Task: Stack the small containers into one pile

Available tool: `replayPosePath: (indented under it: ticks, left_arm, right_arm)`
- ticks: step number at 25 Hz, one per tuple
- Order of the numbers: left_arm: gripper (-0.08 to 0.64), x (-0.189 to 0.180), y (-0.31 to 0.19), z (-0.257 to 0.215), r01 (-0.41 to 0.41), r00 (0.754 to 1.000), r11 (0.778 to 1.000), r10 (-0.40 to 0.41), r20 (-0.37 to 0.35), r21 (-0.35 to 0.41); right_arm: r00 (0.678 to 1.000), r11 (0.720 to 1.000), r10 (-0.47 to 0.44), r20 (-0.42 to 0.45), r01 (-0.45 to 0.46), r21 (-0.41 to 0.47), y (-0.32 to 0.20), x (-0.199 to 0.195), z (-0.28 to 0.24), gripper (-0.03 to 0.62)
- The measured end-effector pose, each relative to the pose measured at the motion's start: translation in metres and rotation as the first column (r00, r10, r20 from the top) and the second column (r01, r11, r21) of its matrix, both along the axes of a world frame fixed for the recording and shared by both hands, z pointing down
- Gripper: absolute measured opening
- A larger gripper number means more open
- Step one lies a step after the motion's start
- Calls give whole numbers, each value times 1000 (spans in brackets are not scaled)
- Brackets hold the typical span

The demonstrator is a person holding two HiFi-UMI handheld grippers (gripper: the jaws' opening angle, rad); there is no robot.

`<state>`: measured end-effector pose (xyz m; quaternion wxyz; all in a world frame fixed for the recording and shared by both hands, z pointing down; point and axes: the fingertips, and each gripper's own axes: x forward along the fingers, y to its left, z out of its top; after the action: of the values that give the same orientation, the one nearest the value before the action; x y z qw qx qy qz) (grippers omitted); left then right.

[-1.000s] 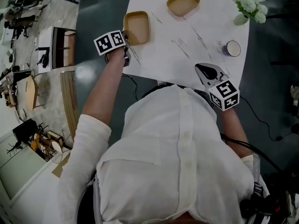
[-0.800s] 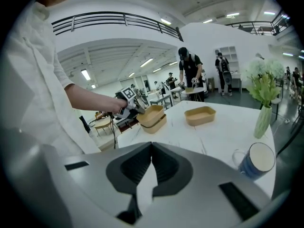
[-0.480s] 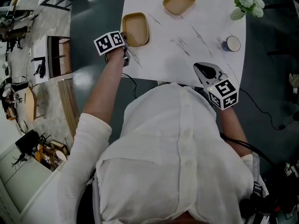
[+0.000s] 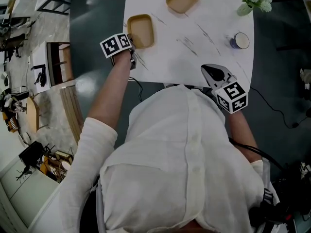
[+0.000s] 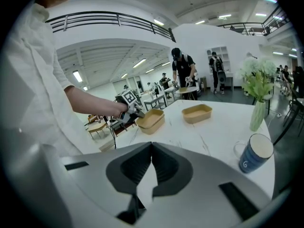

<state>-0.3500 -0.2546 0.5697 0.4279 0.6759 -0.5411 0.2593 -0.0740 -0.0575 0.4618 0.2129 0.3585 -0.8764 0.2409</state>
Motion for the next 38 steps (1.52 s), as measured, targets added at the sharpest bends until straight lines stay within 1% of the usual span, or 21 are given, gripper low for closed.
replayPosePath:
  ticks: [6,10,13,16,19,25,29,34,36,38]
  left_arm:
    - [23,-2,1,3,-10,1000,1000,10,28,1]
    - [25,-2,1,5,-28,998,1000,28,54,6]
    - [34,-1,0,6,-44,997,999,43,60,11]
    - [63,-2,0,8,-51,997,999,50,54,12]
    - [74,-3,2,7,-59,997,998,59,46,12]
    - [78,-4,4,7,-82,996,996,81,31,25]
    - [78,-6,3,3,-104,995,994,103,15,46]
    - [78,-14,1,-13,-155,988,982,151,41,104]
    - [78,-11,0,-25,-199,979,970,192,62,142]
    - [78,-3,1,-38,-260,965,949,250,77,179]
  right_arm:
    - [1000,1000,12,-4,-12,-2,6,1,0,5]
    - [1000,1000,20,-5,-20,1,7,2,-1,5]
    - [1000,1000,22,-6,-22,3,8,2,0,5]
    - [1000,1000,24,-17,-24,7,7,0,0,5]
    - [999,1000,29,-22,-29,11,10,-1,-3,3]
    - [999,999,34,-30,-34,16,10,-6,-4,5]
    - [998,999,43,-34,-43,16,9,-15,-4,5]
    - [998,998,58,-39,-57,13,8,-29,-4,5]
    - [997,998,67,-38,-67,11,8,-34,-3,3]
    - [996,996,85,-38,-85,6,9,-39,-2,5]
